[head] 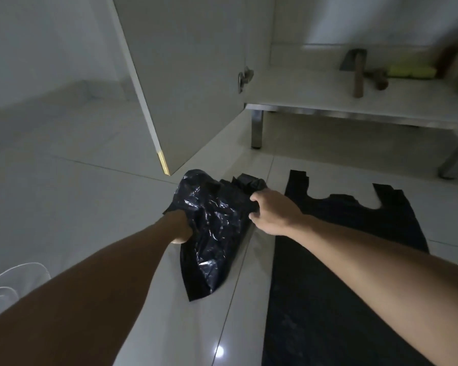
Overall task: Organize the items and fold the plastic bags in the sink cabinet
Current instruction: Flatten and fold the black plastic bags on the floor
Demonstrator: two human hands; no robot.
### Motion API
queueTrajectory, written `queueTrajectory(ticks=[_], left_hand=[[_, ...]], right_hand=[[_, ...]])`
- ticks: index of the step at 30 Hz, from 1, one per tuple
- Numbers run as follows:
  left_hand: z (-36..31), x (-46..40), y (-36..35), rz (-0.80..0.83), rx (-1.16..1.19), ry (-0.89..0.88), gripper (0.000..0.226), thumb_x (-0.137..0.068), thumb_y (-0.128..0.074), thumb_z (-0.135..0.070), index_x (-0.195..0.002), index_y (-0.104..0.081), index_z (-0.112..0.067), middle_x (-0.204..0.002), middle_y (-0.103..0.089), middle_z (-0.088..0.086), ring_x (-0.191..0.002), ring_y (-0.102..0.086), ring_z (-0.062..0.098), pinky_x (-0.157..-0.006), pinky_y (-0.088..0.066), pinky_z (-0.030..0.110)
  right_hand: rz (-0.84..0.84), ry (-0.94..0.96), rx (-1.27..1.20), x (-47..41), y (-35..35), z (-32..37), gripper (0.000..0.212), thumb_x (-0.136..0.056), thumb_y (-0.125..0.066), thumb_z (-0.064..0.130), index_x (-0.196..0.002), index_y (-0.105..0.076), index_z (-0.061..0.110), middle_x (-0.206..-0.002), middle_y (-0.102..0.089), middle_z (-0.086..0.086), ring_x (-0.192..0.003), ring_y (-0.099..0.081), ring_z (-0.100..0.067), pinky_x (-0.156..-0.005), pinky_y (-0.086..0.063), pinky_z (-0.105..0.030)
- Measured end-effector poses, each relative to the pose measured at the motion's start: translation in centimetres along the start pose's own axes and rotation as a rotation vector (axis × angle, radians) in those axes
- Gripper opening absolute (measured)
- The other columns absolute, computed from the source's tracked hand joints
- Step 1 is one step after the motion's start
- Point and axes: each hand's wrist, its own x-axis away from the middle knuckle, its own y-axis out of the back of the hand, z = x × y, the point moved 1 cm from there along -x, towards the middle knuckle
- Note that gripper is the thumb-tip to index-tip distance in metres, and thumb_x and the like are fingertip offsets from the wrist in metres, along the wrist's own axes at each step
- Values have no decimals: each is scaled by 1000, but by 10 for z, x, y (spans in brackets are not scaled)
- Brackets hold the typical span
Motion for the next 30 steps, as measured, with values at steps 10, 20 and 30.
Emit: queueTrajectory(ticks=[10,20,30], left_hand=[[9,-18,-29,-40,481,169,34,-89,-57,-11,-121,-55,1,-124,-57,15,-110,-58,32,-82,-49,30],[11,-16,-20,-94,926,351,28,-79,-78,-12,-97,-58,-1,-83,-56,12,-75,-54,25,-63,-47,31],[-33,23,24,-42,1145,7,29,-68,-70,15,-97,-67,8,-84,-68,18,-78,-63,31,-78,-54,40]], right_hand=[[24,-177,-208,-41,-53,1,67,-91,-63,18,-149,-31,14,-138,-53,-12,-124,-52,-29,-101,-46,-32],[-246,-438,-746,4,-73,-35,27,-77,-73,-3,-65,-61,18,-70,-63,1,-71,-59,-15,-59,-43,-19],[-253,-572,-712,17,-19,-49,28,-98,-50,23,-110,-64,2,-96,-64,-9,-84,-62,-23,-73,-55,-37]])
